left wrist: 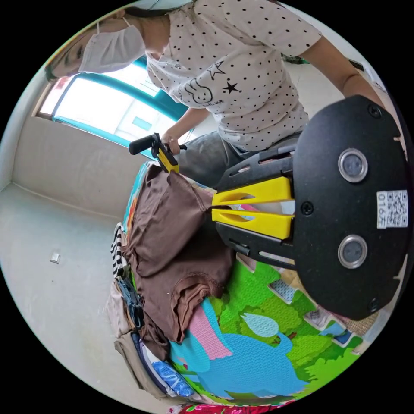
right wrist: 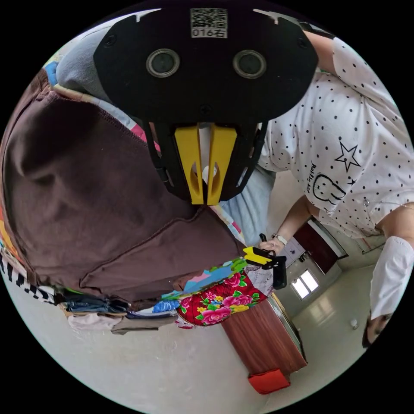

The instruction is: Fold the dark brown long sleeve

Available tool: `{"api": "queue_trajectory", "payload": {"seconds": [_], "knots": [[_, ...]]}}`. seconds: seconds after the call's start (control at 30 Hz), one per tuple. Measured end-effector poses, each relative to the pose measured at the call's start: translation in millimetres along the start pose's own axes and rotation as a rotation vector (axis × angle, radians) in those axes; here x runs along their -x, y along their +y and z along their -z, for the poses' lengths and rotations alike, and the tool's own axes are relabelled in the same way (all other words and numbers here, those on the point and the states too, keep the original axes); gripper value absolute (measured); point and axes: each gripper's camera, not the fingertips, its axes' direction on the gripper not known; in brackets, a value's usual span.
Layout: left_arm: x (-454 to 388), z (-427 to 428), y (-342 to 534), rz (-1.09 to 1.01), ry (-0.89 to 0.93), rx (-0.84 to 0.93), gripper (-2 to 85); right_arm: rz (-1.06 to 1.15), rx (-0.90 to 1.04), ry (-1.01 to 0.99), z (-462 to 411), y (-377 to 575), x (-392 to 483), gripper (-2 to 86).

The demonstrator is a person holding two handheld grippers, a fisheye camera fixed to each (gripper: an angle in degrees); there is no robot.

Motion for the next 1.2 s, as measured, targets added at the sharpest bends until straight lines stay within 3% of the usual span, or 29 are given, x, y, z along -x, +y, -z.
{"api": "queue_trajectory", "payload": {"seconds": [0.13,0.33,0.43,0.5,0.6,0.77,0.97,1.2], "knots": [[-7.3,-4.9,0.7,-0.012,-0.022,0.049,-0.9,0.001,0.021,0.043,-6.5,16.8,2.8,0.4],[20.7,-22.8,0.2,0.208,0.044,0.255,-0.4,-0.002,0.037,0.046,-8.1,28.8,5.6,1.6],[41.2,4.5,5.1,0.294,0.002,0.168,1.4,0.021,0.068,0.033,-5.9,32.7,11.1,3.3],[67.7,34.4,16.6,0.459,-0.104,0.026,5.7,0.040,0.110,0.001,-2.1,35.6,13.5,4.8],[99.4,46.5,33.2,0.619,-0.083,-0.127,9.8,0.053,0.123,-0.055,10.1,42.2,14.6,5.1],[121.4,12.3,33.8,0.665,-0.096,-0.007,9.4,0.034,0.070,-0.036,31.4,55.5,16.2,3.7],[129.4,0.7,33.0,0.671,-0.148,-0.031,1.5,0.010,0.049,0.004,35.4,61.4,18.7,3.7],[137.9,15.6,42.4,0.658,-0.152,-0.063,-0.1,-0.004,0.060,0.093,8.1,48.1,26.1,7.1]]}}
